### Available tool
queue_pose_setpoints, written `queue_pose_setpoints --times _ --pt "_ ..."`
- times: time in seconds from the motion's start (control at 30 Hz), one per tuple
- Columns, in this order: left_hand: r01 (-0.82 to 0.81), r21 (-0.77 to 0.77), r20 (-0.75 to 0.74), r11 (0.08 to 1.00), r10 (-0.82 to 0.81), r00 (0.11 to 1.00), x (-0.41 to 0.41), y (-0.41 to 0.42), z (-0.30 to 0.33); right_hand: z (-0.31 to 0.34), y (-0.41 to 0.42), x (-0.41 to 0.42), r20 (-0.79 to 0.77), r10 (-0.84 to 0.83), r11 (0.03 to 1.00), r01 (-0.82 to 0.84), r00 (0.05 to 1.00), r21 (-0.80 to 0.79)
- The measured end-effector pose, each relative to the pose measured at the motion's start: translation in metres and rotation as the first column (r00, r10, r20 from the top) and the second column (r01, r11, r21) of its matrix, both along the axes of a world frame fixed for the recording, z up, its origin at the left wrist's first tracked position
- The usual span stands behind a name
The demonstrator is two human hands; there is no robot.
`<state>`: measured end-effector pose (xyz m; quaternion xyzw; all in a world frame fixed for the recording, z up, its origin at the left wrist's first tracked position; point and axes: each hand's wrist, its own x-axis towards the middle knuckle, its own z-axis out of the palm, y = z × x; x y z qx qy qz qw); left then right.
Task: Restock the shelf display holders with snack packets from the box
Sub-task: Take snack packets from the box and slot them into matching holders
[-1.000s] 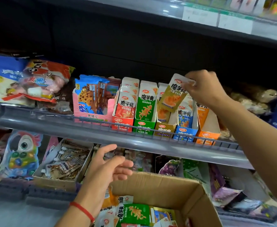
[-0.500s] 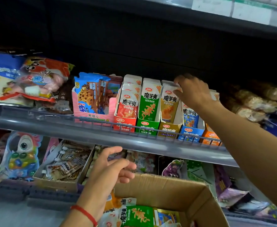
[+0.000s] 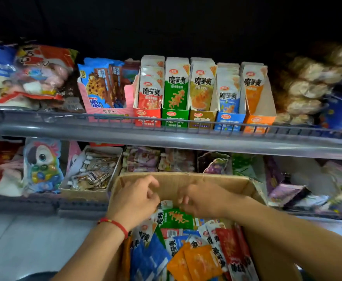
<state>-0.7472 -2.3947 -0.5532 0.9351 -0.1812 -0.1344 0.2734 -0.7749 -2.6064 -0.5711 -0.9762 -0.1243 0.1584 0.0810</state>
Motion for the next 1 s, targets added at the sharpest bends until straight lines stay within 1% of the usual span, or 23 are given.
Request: queue_pose_setpoints --times 0.07,0.2,0.3,0.33,0.43,0.5,0.57,0.6,0.67,0.73,0.8,0.83,0.9,0.93,1.0 --pt "-0.024 0.017 -0.006 1.000 0.025 1.000 0.001 0.002 -0.003 -0.027 0.015 -0.006 -0.147 -0.022 0.998 0.030 0.989 0.047" --pt "-0.124 -0.067 -0.048 0.990 0.121 0.991 0.006 0.005 -0.001 -0.064 0.047 -0.001 -0.261 -0.116 0.989 0.136 0.958 0.058" --pt "-0.160 -0.108 -0.058 0.981 0.154 0.986 0.009 0.007 -0.001 -0.081 0.066 0.002 -0.370 -0.169 0.971 0.219 0.914 0.099" --pt "-0.167 -0.115 -0.055 0.979 0.161 0.985 0.009 0.008 -0.001 -0.085 0.072 0.001 -0.394 -0.184 0.966 0.239 0.900 0.097" --pt "-0.175 -0.125 -0.048 0.977 0.171 0.984 0.011 0.007 0.000 -0.092 0.080 -0.004 -0.389 -0.247 0.938 0.320 0.888 0.134" --pt "-0.169 -0.126 -0.047 0.978 0.164 0.985 0.011 0.006 -0.001 -0.087 0.072 -0.008 -0.406 -0.331 0.860 0.449 0.852 0.241" --pt "-0.159 -0.118 -0.044 0.980 0.155 0.987 0.011 0.005 -0.001 -0.076 0.052 -0.011 -0.410 -0.417 0.746 0.563 0.811 0.356" --pt "-0.153 -0.122 -0.037 0.981 0.149 0.988 0.011 0.004 -0.002 -0.068 0.040 -0.013 -0.406 -0.442 0.698 0.591 0.800 0.404" --pt "-0.148 -0.137 -0.032 0.979 0.145 0.989 0.009 0.000 -0.002 -0.051 0.015 -0.018 -0.385 -0.466 0.632 0.605 0.796 0.484" --pt "-0.161 -0.183 -0.097 0.970 0.146 0.985 0.004 -0.007 -0.005 -0.033 -0.005 -0.025 -0.375 -0.472 0.541 0.598 0.798 0.591" --pt "-0.200 -0.258 -0.230 0.945 0.141 0.963 -0.003 -0.014 -0.007 -0.015 -0.016 -0.034 -0.402 -0.463 0.407 0.593 0.790 0.695" --pt "-0.250 -0.314 -0.302 0.916 0.154 0.941 -0.007 -0.018 -0.009 -0.008 -0.019 -0.038 -0.422 -0.443 0.344 0.585 0.791 0.734" --pt "-0.377 -0.458 -0.435 0.806 0.167 0.885 -0.011 -0.025 -0.017 -0.001 -0.021 -0.044 -0.462 -0.406 0.246 0.581 0.789 0.776" --pt "-0.415 -0.516 -0.474 0.749 0.155 0.867 -0.013 -0.029 -0.018 0.002 -0.021 -0.046 -0.481 -0.399 0.206 0.588 0.781 0.783" --pt "-0.440 -0.568 -0.486 0.695 0.147 0.861 -0.014 -0.034 -0.017 0.009 -0.019 -0.049 -0.504 -0.383 0.128 0.585 0.774 0.801"
